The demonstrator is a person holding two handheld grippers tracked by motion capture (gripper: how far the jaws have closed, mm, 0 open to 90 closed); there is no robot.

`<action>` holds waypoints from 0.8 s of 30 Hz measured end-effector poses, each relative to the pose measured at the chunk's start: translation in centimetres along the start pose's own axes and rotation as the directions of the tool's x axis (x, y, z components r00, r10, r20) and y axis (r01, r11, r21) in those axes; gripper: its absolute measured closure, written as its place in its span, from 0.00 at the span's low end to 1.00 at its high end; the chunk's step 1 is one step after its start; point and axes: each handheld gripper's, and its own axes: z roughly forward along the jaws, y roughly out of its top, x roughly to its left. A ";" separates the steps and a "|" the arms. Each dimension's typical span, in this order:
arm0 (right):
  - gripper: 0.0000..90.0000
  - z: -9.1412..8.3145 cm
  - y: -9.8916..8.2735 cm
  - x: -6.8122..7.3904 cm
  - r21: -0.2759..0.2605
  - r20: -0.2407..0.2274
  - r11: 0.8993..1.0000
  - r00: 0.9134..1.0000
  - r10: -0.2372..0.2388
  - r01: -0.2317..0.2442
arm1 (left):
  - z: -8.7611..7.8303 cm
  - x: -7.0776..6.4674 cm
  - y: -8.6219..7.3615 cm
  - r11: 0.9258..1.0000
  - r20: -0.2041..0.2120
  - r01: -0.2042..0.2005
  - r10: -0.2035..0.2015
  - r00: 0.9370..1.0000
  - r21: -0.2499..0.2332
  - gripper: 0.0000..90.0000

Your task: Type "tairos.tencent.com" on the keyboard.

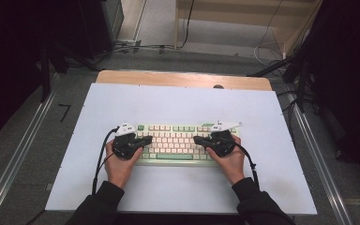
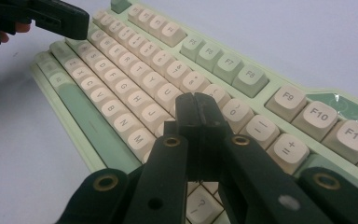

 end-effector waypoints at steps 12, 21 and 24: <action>0.97 0.9 0.6 0.3 0.005 -0.005 1.000 1.000 -0.004 0.004 | 0.0 -0.1 0.0 1.000 -0.001 -0.001 0.001 1.000 -0.003 1.00; 0.97 1.4 0.8 0.4 0.012 -0.006 1.000 1.000 -0.001 0.001 | -0.1 0.0 0.0 1.000 -0.004 0.000 0.000 1.000 -0.006 1.00; 0.97 1.5 0.9 0.4 0.014 -0.005 1.000 1.000 -0.004 0.004 | 0.0 0.1 0.0 1.000 -0.003 0.000 0.000 1.000 -0.002 1.00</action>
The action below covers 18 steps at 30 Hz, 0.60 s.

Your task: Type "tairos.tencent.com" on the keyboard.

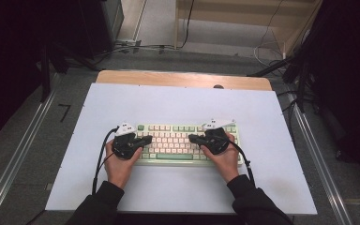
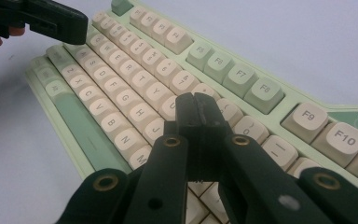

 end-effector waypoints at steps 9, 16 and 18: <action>0.97 0.7 0.1 0.0 0.014 0.011 1.000 1.000 0.002 -0.002 | 0.0 0.0 0.0 1.000 0.001 -0.001 0.001 1.000 0.000 1.00; 0.97 1.2 0.2 0.0 0.027 0.016 1.000 1.000 -0.003 0.002 | 0.0 -0.1 0.0 1.000 0.001 -0.001 0.001 1.000 0.000 1.00; 0.97 1.4 0.3 0.1 0.029 0.016 1.000 1.000 -0.008 0.008 | 0.0 0.0 0.0 1.000 -0.001 -0.003 0.003 1.000 0.000 1.00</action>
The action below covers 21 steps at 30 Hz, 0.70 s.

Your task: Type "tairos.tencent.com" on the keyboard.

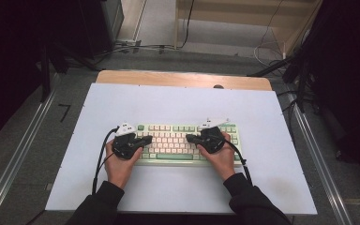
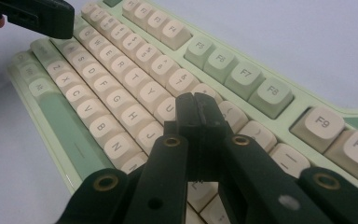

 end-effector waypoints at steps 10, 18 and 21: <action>0.97 0.6 0.2 0.3 0.020 0.016 1.000 1.000 -0.018 0.018 | -0.1 0.0 0.0 1.000 0.001 0.008 -0.008 1.000 -0.005 1.00; 0.97 0.8 0.1 0.3 0.038 0.026 0.999 0.999 -0.037 0.036 | 0.1 -0.2 0.2 1.000 0.007 0.011 -0.011 1.000 -0.010 1.00; 0.97 0.7 0.3 0.5 0.048 0.028 0.998 0.999 -0.044 0.042 | 0.3 -0.3 0.5 1.000 0.024 0.025 -0.025 0.999 -0.013 1.00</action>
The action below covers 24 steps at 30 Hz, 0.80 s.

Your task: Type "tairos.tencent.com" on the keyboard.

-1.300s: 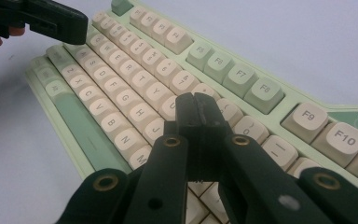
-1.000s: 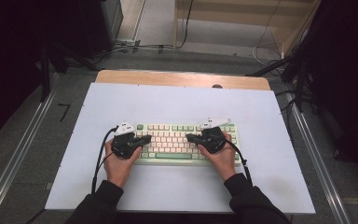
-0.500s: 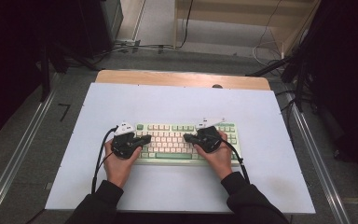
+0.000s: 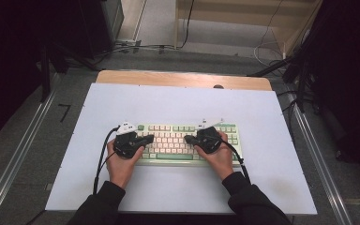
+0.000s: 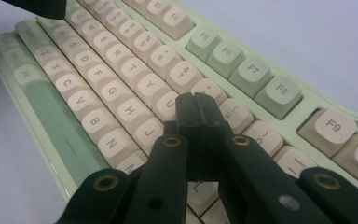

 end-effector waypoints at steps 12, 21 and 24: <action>0.97 -1.7 0.5 -0.4 -0.053 -0.010 0.998 0.999 0.044 -0.045 | 1.4 -1.0 0.9 0.999 0.004 -0.021 0.020 1.000 0.033 1.00; 0.97 -2.1 0.4 -0.6 -0.057 -0.005 0.997 0.999 0.047 -0.047 | 2.2 -1.5 1.5 0.998 0.001 -0.039 0.039 0.999 0.041 1.00; 0.97 -2.0 0.4 -0.5 -0.057 -0.009 0.997 0.999 0.048 -0.048 | 2.7 -1.7 1.4 0.998 0.003 -0.042 0.042 0.999 0.050 1.00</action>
